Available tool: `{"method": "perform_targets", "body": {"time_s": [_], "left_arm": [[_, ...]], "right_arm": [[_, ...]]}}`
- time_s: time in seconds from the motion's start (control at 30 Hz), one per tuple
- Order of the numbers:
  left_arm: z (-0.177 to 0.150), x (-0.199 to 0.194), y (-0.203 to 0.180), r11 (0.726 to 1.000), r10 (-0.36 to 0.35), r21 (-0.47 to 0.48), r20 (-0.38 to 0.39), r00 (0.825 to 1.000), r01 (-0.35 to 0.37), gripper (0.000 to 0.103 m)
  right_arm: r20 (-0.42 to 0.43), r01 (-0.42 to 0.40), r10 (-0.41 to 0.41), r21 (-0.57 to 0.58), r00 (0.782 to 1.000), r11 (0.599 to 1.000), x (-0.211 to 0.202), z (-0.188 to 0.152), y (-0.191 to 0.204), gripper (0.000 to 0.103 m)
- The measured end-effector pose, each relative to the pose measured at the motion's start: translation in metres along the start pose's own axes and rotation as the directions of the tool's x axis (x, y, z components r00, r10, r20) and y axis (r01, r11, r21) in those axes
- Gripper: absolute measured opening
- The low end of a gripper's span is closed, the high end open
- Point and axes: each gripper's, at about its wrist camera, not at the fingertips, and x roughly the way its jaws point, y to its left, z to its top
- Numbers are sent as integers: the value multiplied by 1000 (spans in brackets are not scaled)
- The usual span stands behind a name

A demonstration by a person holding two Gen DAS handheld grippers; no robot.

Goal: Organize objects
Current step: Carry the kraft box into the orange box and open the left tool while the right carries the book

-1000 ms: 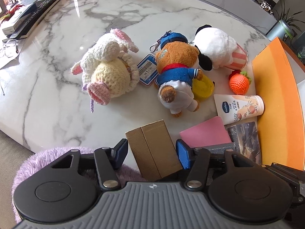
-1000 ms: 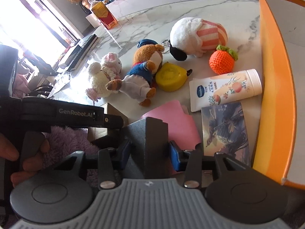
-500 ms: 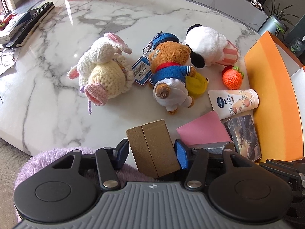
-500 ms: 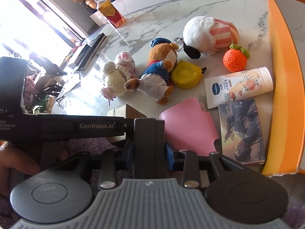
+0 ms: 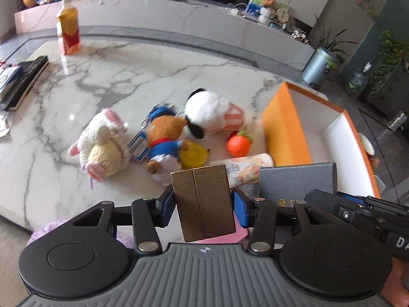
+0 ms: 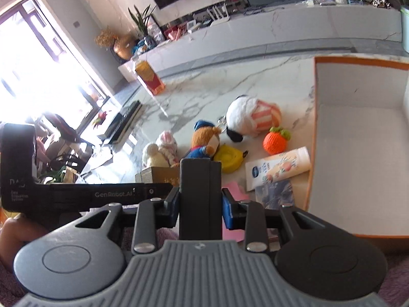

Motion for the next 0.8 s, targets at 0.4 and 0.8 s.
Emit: {"method": "perform_targets", "body": {"time_s": [0.4,0.8], "left_arm": [[20,18,-155,926,-227,305,-26,974,224,55],[8,96,-201,897,-23,427,-208,978,112,55]], "right_arm": [[192,238,-274,190,942,952,-86,16,-92,35],[-12,309,-318,268,948,912,-40,7,-167,35]]}}
